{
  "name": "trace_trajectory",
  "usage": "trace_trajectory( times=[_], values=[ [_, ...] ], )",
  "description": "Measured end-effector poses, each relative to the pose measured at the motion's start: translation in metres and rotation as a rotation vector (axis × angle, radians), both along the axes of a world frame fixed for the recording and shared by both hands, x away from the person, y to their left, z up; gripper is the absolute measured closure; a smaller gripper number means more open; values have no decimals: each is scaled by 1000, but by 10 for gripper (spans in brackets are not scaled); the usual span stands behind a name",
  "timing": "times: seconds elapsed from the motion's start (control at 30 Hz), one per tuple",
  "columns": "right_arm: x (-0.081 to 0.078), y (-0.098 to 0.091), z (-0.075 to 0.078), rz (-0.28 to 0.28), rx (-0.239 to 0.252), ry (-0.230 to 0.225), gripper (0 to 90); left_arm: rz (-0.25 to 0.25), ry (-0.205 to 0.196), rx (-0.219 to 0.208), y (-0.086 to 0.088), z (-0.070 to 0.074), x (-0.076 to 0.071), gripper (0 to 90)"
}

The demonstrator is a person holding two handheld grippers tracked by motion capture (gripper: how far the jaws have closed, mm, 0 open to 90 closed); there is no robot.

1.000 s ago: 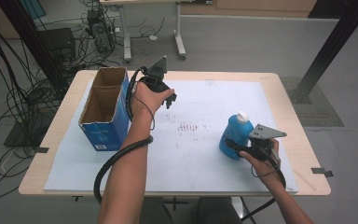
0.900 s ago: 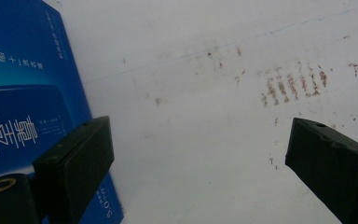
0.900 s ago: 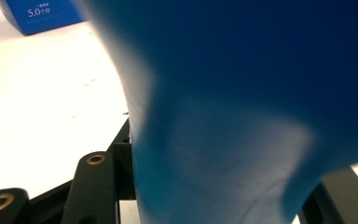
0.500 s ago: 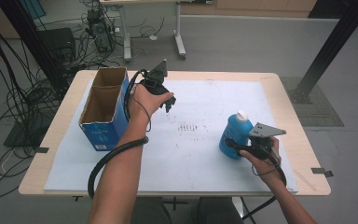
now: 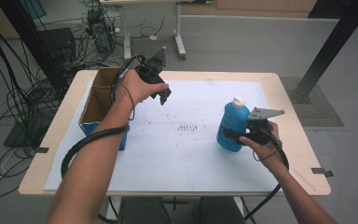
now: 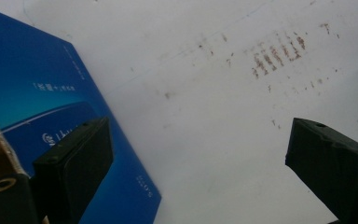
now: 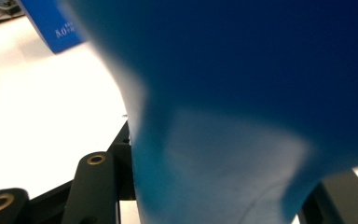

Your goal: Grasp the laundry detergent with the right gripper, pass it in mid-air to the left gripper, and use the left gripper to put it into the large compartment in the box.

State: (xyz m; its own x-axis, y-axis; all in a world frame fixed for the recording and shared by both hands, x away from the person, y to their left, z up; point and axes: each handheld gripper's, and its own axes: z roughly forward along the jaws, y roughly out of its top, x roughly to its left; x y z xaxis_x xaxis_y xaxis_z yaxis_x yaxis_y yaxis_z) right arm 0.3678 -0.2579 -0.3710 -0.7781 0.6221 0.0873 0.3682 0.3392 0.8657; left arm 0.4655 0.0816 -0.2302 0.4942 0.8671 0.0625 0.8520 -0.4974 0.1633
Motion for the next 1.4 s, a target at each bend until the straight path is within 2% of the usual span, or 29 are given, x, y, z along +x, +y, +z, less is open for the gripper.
trace_trajectory(
  times=[0.1, 0.13, 0.17, 0.2, 0.3, 0.43, 0.47, 0.5, 0.57, 0.63, 0.67, 0.7, 0.73, 0.77, 0.9, 0.93, 0.97, 1.0, 1.13, 1.2, 1.23, 1.33, 1.4],
  values=[
    [10, 3, 13, 21, 0, 17, 443, -49, -1, 2, 2, 12, 0, 79],
    [10, 3, 13, 21, 0, 17, 443, -49, -1, 2, 2, 12, 0, 78],
    [19, 7, 21, 41, -7, 20, 443, -69, -1, 5, 3, 16, 0, 78],
    [22, 9, 24, 46, -9, 21, 443, -91, -8, 8, 4, 23, -1, 78],
    [31, 13, 31, 61, -17, 27, 442, -121, -5, 14, 6, 30, -2, 77],
    [50, 23, 44, 98, -35, 45, 442, -205, -4, 34, 8, 49, 1, 75],
    [50, 23, 44, 98, -35, 45, 442, -205, -4, 34, 8, 49, 1, 75],
    [58, 29, 52, 121, -48, 50, 442, -230, -9, 38, 8, 56, 3, 75],
    [65, 33, 60, 136, -59, 44, 442, -269, -15, 40, 8, 65, 4, 75],
    [69, 37, 65, 143, -63, 38, 441, -283, -16, 40, 8, 69, 5, 74],
    [76, 41, 73, 154, -62, 32, 441, -321, -16, 45, 6, 78, 6, 73],
    [76, 41, 73, 154, -62, 32, 441, -321, -16, 45, 6, 78, 6, 70],
    [81, 46, 79, 164, -60, 27, 441, -331, -18, 46, 6, 81, 6, 70],
    [86, 52, 85, 180, -57, 27, 442, -365, -20, 52, 5, 88, 6, 65],
    [98, 71, 98, 224, -65, 25, 441, -420, -26, 59, 3, 103, 7, 61],
    [98, 71, 98, 224, -65, 25, 441, -420, -26, 59, 3, 103, 7, 60],
    [103, 80, 102, 245, -68, 18, 441, -440, -32, 60, 3, 109, 7, 61],
    [103, 80, 102, 245, -68, 18, 441, -440, -32, 60, 3, 109, 7, 60],
    [110, 103, 108, 304, -66, 13, 441, -487, -31, 55, 3, 121, 7, 61],
    [111, 107, 108, 316, -62, 11, 441, -499, -28, 56, 2, 123, 6, 60],
    [113, 116, 107, 341, -51, 10, 440, -514, -30, 61, 1, 125, 6, 60],
    [114, 122, 105, 356, -45, 7, 440, -527, -22, 53, 1, 128, 5, 60],
    [113, 133, 102, 386, -45, -2, 440, -550, -17, 44, 0, 130, 3, 60]
  ],
)
